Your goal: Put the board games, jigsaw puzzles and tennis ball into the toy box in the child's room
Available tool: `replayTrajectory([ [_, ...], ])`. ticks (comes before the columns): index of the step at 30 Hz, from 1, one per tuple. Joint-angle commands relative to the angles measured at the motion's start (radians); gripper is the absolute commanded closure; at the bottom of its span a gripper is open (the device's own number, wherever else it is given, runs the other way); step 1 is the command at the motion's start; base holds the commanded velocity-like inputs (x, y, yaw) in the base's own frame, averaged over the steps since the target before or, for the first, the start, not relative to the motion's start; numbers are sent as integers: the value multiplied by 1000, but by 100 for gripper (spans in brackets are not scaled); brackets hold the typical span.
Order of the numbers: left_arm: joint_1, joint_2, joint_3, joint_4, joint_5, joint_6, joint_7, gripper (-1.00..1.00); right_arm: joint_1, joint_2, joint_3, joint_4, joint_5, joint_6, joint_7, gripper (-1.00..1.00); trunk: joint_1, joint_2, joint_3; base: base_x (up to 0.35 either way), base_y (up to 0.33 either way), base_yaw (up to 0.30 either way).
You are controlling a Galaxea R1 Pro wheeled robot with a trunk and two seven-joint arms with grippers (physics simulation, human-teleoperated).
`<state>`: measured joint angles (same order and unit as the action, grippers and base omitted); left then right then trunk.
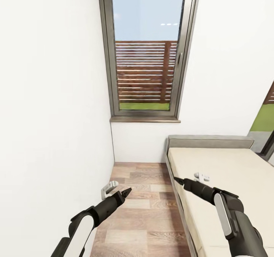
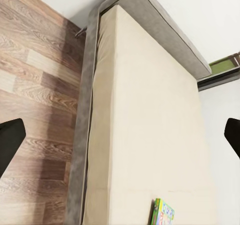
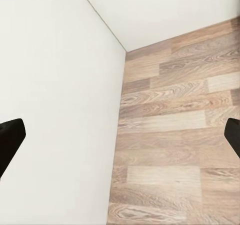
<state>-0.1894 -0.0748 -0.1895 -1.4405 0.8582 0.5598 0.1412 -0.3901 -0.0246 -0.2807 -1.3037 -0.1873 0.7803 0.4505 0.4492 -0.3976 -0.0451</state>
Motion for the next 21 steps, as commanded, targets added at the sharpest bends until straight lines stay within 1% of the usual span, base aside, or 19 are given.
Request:
replayTrajectory([
  [1,-1,0,0,-1,11,3,9,-100,-1,0,-2,-1,-3,6,2,-100,1,-2,-2,44,0,0],
  [15,-1,0,0,-1,11,5,9,-100,0,0,-2,-11,-6,9,2,-100,1,-2,-2,14,0,0],
  [21,-1,1,0,-1,11,4,9,-100,0,0,-2,-12,-6,9,2,-100,1,-2,-2,68,63,0],
])
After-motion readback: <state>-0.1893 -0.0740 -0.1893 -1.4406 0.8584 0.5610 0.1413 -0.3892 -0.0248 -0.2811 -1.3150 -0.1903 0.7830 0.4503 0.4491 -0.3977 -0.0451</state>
